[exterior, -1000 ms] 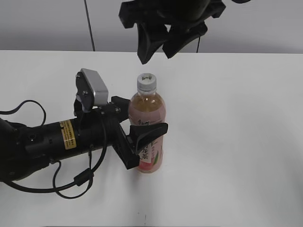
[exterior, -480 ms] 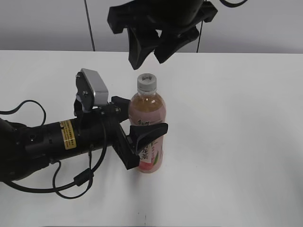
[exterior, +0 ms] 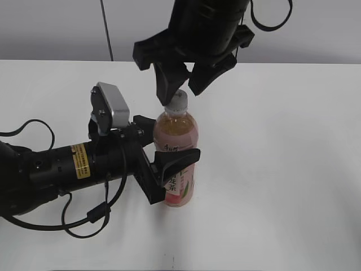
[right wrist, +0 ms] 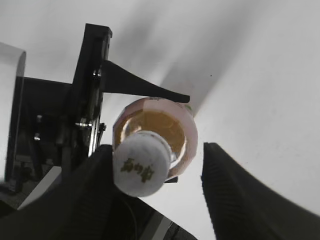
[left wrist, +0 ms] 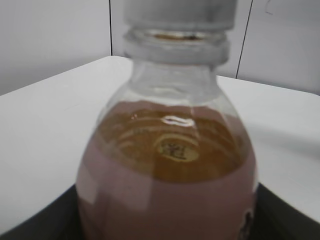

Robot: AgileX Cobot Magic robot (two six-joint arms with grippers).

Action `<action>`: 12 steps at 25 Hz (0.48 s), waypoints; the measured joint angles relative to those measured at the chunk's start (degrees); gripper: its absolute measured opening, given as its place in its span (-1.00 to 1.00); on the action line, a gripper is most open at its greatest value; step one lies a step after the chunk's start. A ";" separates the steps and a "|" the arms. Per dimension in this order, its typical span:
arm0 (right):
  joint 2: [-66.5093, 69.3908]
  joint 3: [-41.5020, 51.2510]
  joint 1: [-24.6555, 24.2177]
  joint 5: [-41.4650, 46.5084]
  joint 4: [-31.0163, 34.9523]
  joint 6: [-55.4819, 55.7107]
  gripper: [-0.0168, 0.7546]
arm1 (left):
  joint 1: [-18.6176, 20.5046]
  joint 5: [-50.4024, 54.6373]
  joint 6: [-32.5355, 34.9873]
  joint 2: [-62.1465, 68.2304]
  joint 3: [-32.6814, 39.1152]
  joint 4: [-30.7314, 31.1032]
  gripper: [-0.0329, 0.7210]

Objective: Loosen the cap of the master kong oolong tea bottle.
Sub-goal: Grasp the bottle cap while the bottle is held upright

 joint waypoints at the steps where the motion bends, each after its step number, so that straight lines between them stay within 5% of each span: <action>1: 0.47 0.00 0.00 -0.06 0.21 -0.12 0.14 | 0.00 0.00 0.00 0.00 0.00 0.00 0.28; 7: 2.09 -0.06 0.00 -0.06 0.64 -0.42 0.12 | 0.00 0.00 0.00 0.00 0.00 0.00 0.28; 12: 2.09 -0.17 0.11 -0.10 1.22 -2.34 -0.22 | 0.00 0.00 0.00 0.00 0.00 0.00 0.28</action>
